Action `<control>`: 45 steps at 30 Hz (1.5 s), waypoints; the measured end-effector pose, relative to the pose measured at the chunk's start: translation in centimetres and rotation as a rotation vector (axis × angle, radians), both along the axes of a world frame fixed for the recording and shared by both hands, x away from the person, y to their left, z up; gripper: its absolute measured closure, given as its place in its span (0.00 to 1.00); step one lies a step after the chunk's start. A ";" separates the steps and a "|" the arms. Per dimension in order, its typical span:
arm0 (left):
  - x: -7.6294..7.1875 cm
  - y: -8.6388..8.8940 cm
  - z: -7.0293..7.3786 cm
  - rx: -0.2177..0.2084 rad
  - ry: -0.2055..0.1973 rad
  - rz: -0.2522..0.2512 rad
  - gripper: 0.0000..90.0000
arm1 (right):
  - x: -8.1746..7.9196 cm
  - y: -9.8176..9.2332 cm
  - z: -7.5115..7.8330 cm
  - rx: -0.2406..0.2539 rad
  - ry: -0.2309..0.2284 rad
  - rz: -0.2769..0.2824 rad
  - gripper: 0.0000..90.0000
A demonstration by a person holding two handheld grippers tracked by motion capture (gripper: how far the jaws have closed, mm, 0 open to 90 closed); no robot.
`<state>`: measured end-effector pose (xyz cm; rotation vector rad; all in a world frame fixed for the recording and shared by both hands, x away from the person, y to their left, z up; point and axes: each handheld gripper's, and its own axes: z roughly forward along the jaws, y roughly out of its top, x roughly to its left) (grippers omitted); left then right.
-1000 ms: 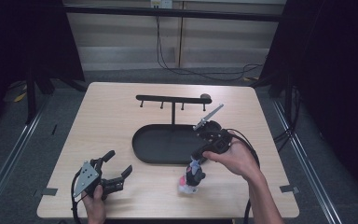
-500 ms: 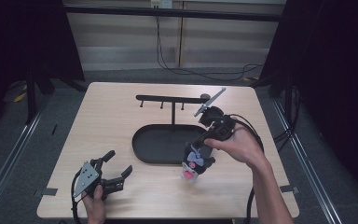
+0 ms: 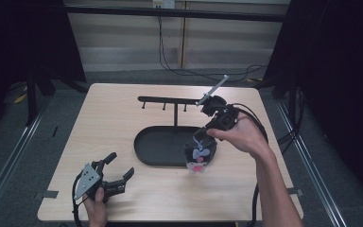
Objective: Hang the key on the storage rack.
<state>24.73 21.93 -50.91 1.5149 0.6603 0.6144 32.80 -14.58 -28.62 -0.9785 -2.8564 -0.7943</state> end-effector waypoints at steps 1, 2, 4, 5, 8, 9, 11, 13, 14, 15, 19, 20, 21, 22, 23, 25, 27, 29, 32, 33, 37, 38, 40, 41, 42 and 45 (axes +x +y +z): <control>0.0 0.0 0.0 0.000 0.000 0.000 0.17 | 0.1 0.1 0.1 -0.002 -0.002 0.005 0.97; 0.0 0.0 0.0 0.000 -0.002 0.001 0.17 | 0.2 0.1 0.2 0.002 -0.002 0.009 0.97; 0.0 0.0 0.0 0.000 -0.001 0.000 0.17 | 0.3 0.2 0.3 0.001 -0.005 0.014 0.97; 0.0 0.0 0.0 -0.001 -0.001 0.001 0.17 | 0.4 0.3 0.5 0.004 -0.005 0.016 0.97; 0.0 0.0 0.0 0.000 -0.001 0.001 0.17 | 0.8 0.7 0.8 0.007 -0.007 0.024 0.97; 0.0 0.0 0.0 0.000 -0.001 0.001 0.17 | 0.8 0.7 0.8 0.007 -0.007 0.024 0.97; 0.0 0.0 0.0 0.000 -0.001 0.001 0.17 | 0.9 0.9 1.0 0.006 -0.009 0.024 0.97; 0.0 0.0 0.0 0.000 -0.001 0.000 0.17 | 1.1 1.1 1.1 0.007 -0.007 0.024 0.97; 0.0 0.0 0.0 0.000 -0.001 0.000 0.17 | 1.1 1.1 1.2 0.006 -0.005 0.027 0.97; 0.0 0.0 0.0 -0.001 0.000 0.000 0.17 | 1.2 1.2 1.2 0.007 -0.004 0.029 0.97; 0.0 0.0 0.0 0.000 -0.002 0.001 0.17 | 1.6 1.5 1.4 0.011 -0.003 0.031 0.97; 0.0 0.0 0.0 0.000 -0.001 0.001 0.17 | 1.9 1.7 1.5 0.011 -0.003 0.031 0.97; 0.0 0.0 0.0 0.000 -0.001 0.001 0.17 | 2.1 1.7 1.5 0.014 -0.004 0.028 0.97; 0.0 0.0 0.0 0.000 -0.001 0.000 0.17 | 2.3 1.8 1.5 0.017 0.002 0.029 0.97; 0.0 0.0 0.0 0.000 -0.001 0.000 0.17 | 2.5 1.9 1.5 0.012 0.004 0.028 0.97; 0.0 0.0 0.0 0.000 -0.001 0.000 0.17 | 2.7 2.0 1.4 0.010 0.009 0.025 0.97; 0.0 0.0 0.0 0.001 0.000 -0.001 0.17 | 3.1 2.1 1.3 0.006 0.018 0.021 0.97; 0.0 0.0 0.0 0.000 0.000 0.000 0.17 | 3.5 2.2 1.3 0.010 0.026 0.017 0.97; 0.0 0.0 0.0 0.001 -0.002 -0.001 0.17 | 4.1 2.4 1.1 0.005 0.040 0.011 0.97; 0.0 0.0 0.0 0.000 -0.001 0.000 0.17 | 4.3 2.5 1.1 0.007 0.040 0.012 0.97; 0.0 0.0 0.0 0.001 0.000 0.000 0.17 | 4.8 2.5 1.1 0.010 0.042 0.002 0.97; 0.0 0.0 0.0 0.000 0.000 -0.001 0.17 | 5.0 2.5 1.1 0.010 0.043 -0.002 0.97; 0.0 0.0 0.0 -0.001 -0.001 0.000 0.17 | 5.2 2.6 1.3 0.011 0.043 -0.007 0.97; 0.0 0.0 0.0 -0.001 -0.001 0.000 0.17 | 5.2 2.6 1.3 0.011 0.043 -0.007 0.97; 0.0 -0.1 0.0 -0.007 -0.001 0.001 0.17 | 5.5 2.8 1.4 -0.002 0.035 -0.007 0.97; 0.0 0.0 0.0 0.000 0.000 -0.001 0.17 | 5.7 3.0 1.5 0.001 0.034 -0.012 0.97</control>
